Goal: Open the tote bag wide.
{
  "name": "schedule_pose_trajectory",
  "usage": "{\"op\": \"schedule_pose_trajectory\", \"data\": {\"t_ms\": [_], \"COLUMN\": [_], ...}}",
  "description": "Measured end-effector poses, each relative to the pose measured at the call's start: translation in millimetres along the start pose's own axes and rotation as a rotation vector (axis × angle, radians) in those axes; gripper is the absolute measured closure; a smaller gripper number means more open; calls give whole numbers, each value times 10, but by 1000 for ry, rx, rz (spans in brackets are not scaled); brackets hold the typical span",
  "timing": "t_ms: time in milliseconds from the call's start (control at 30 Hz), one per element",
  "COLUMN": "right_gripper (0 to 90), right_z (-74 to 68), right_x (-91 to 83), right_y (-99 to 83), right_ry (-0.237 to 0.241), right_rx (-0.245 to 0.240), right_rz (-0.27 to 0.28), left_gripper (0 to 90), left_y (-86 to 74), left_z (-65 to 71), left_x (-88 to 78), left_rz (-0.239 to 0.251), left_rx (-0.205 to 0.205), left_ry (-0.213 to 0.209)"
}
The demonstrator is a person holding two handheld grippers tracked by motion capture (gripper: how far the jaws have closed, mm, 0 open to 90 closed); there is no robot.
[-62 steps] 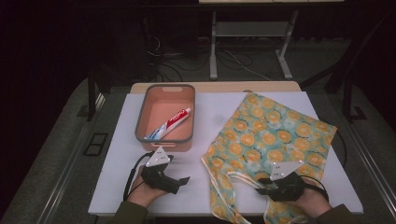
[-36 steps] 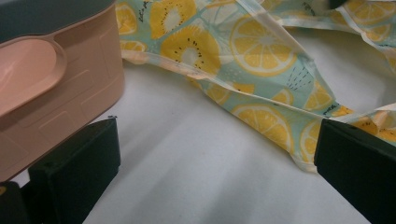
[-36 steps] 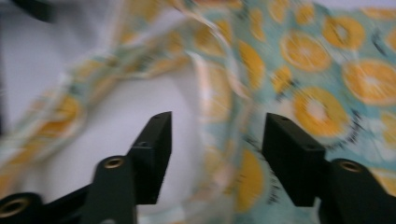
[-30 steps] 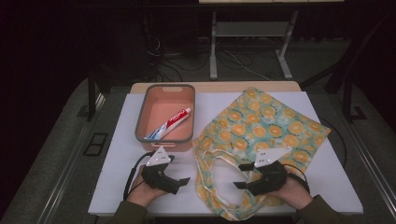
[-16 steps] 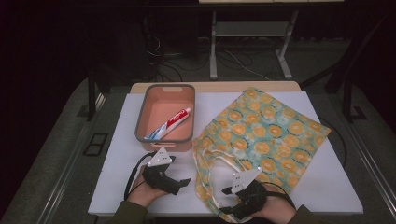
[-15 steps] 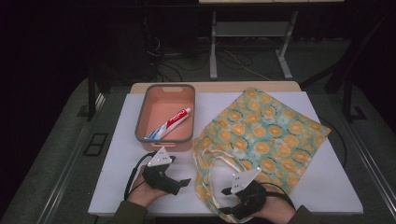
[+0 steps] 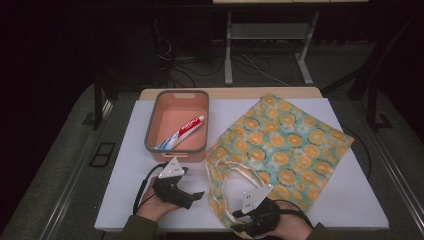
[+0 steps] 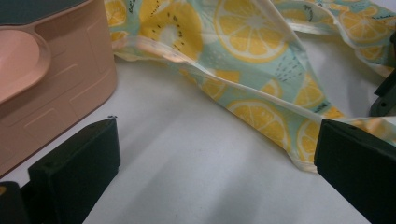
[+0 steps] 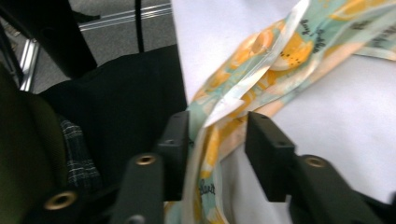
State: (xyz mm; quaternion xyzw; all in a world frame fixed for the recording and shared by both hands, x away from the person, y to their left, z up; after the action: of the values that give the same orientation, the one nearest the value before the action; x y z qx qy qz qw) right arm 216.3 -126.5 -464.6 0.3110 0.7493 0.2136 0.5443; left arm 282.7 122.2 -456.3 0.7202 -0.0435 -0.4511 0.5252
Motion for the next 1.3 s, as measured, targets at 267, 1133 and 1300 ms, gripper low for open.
{"op": "schedule_pose_trajectory", "data": {"t_ms": [267,1133,1300], "right_gripper": [869,873,873], "right_z": [63,1424,1645], "right_x": [-338,-1880,-1775], "right_y": [98,-665,-975], "right_ry": [-54,-571,-591], "right_rx": [4,356,468], "right_rz": [116,297,211], "left_gripper": [0,0,0], "left_y": [0,-5,-4], "left_z": [-3,-3,-3], "left_x": [-1,6,4], "left_rz": [0,-4,-4], "left_rx": [0,-2,-2], "left_ry": [0,0,0]}}
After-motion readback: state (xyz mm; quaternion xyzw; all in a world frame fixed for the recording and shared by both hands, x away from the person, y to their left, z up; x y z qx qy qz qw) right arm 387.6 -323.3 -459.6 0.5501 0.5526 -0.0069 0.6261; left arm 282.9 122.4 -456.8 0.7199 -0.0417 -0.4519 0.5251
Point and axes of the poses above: each handheld gripper's, and its own axes: x roughly forward along the jaws, y roughly out of its top, z roughly to its right, the point moved 3 cm from there along x, roughly forward along the jaws, and after that the axes turned 15 degrees about y, right-handed, at the moved point
